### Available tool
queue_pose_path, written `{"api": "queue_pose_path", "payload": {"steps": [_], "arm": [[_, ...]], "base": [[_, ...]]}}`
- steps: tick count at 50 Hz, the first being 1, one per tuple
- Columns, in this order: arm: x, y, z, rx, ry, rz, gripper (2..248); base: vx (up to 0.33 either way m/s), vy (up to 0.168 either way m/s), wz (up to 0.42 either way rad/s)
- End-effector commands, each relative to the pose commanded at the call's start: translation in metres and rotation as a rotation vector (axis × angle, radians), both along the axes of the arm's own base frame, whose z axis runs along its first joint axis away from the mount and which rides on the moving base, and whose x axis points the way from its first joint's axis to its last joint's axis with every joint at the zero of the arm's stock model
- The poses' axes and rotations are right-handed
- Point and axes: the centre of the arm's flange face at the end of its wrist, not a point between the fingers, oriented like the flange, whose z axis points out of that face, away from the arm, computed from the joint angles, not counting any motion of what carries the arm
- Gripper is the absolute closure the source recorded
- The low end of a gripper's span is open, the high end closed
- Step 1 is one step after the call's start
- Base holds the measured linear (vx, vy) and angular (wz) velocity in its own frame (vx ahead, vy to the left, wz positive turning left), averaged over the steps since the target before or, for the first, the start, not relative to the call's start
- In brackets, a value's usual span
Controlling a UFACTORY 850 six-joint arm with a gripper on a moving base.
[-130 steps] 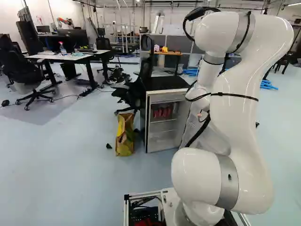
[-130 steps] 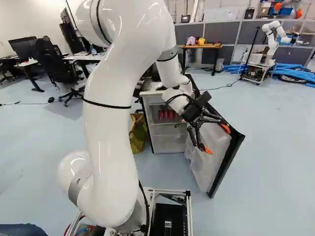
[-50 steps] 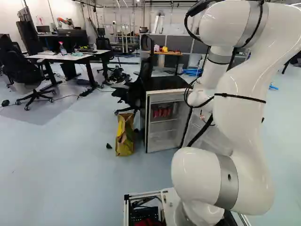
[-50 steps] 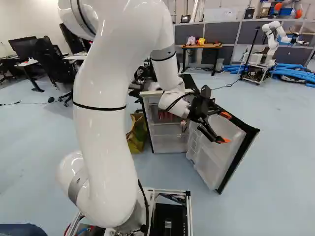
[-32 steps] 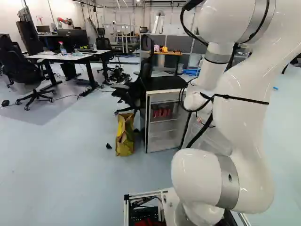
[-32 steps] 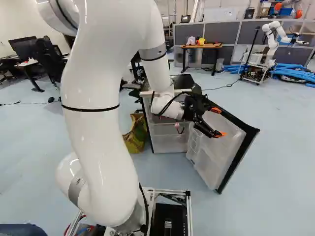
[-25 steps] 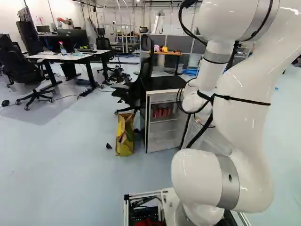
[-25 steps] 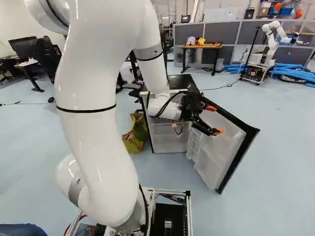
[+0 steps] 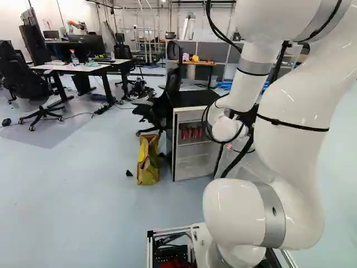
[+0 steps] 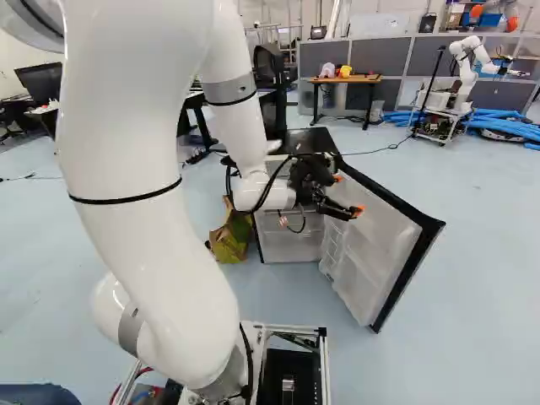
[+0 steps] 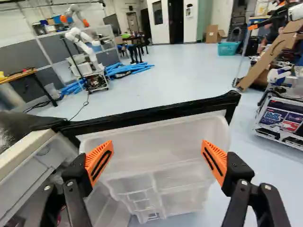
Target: Grab a drink from the fridge
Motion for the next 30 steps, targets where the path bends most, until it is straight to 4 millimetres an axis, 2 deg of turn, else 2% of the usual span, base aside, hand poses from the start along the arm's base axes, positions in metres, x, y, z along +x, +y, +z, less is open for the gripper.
{"api": "queue_pose_path", "payload": {"steps": [10,30], "arm": [[0.006,0.007,-0.001,-0.017,0.011,0.108,3],[0.021,0.017,-0.019,-0.034,0.064,0.317,3]], "base": [[0.0,0.0,0.0],[0.0,0.0,0.0]]}}
